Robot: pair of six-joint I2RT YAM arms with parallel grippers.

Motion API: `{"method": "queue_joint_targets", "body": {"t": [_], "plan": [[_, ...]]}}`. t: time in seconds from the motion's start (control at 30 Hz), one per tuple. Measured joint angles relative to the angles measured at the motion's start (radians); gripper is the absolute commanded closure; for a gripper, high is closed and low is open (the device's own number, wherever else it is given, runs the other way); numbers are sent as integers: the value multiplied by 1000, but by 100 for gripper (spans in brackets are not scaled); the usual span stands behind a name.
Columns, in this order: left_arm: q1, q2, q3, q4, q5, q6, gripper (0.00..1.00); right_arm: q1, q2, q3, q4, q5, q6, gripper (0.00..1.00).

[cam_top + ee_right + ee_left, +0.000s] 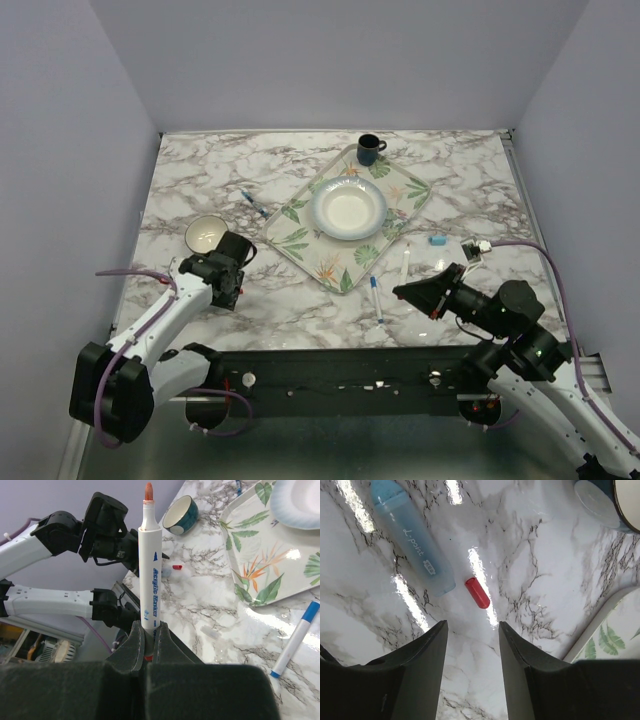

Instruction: Insert the pens into the pen caps

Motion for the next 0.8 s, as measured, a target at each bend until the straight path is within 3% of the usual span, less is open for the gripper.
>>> {"method": "queue_joint_targets", "body": {"t": [0.37, 0.8], "plan": [[1, 43, 2, -8, 9, -200, 50, 0, 0, 0, -20, 10, -9, 99], [2, 188, 21, 16, 26, -234, 51, 0, -6, 3, -48, 25, -37, 99]]}}
